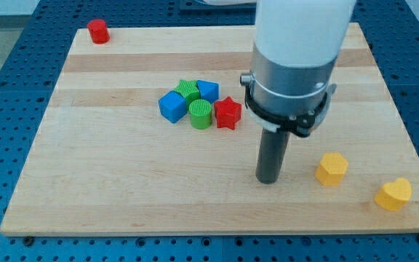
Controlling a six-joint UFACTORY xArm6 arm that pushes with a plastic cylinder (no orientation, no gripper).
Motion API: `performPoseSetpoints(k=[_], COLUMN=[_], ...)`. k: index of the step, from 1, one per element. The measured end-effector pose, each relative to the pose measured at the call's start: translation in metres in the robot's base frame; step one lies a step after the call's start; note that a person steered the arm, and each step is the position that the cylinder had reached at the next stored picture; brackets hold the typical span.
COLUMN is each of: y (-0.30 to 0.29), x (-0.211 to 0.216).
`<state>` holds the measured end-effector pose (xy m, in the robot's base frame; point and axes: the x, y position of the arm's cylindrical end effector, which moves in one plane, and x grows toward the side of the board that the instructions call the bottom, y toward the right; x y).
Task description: Slightly push yellow hexagon towards top of the board
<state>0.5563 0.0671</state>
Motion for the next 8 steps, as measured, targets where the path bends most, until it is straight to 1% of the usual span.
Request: performPoseSetpoints(k=[1, 3, 8], y=[0.009, 0.054, 0.077], x=[0.016, 0.016, 0.014])
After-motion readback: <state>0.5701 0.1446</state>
